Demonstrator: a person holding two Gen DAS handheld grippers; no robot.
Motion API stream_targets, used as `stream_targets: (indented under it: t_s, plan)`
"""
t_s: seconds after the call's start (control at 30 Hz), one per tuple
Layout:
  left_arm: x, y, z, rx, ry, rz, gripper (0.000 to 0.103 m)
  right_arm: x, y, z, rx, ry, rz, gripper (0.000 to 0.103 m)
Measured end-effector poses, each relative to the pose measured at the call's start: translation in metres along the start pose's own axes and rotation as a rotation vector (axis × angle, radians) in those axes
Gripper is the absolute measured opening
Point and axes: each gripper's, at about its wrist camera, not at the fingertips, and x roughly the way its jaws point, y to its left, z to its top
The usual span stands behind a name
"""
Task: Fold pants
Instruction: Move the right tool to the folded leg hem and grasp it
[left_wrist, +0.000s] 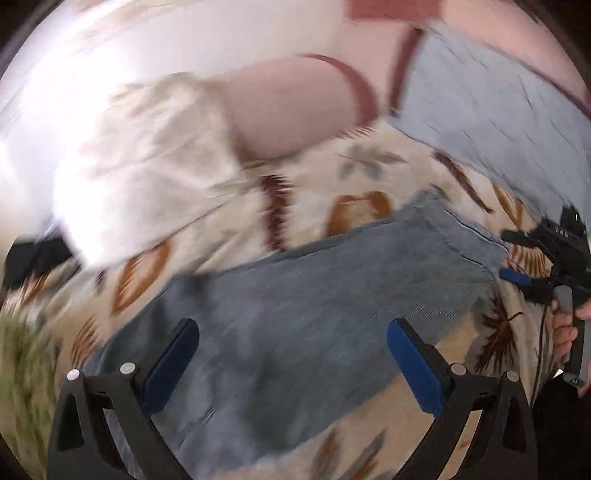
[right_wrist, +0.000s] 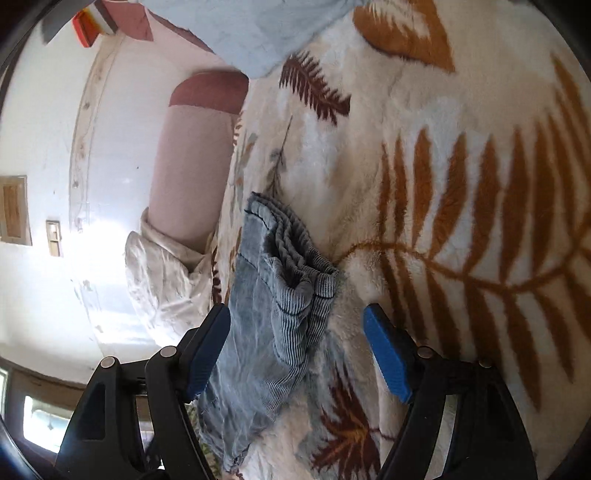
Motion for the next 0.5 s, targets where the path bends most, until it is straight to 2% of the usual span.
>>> stream_targets:
  t_s: [0.1,0.2,0.3,0.33,0.4,0.5]
  plan:
    - [0.033,-0.029,0.031,0.062,0.035,-0.034,0.103,0.006,0.003,0.001,-0.016,-0.022,0.014,0.073]
    - [0.061,-0.051,0.058,0.070,0.072,-0.083,0.103,0.014,0.003,0.001,-0.027,-0.054,0.003,0.068]
    - [0.082,-0.072,0.080,0.097,0.079,-0.116,0.103,0.017,0.003,0.000,-0.036,-0.079,-0.007,0.052]
    - [0.089,-0.081,0.088,0.118,0.079,-0.129,0.103,0.016,-0.001,0.001,-0.019,-0.084,-0.003,0.044]
    - [0.103,-0.098,0.102,0.161,0.088,-0.152,0.103,0.016,-0.008,0.003,0.010,-0.077,0.009,0.034]
    - [0.121,-0.124,0.119,0.250,0.098,-0.178,0.103,0.014,-0.015,0.004,0.031,-0.067,0.028,0.030]
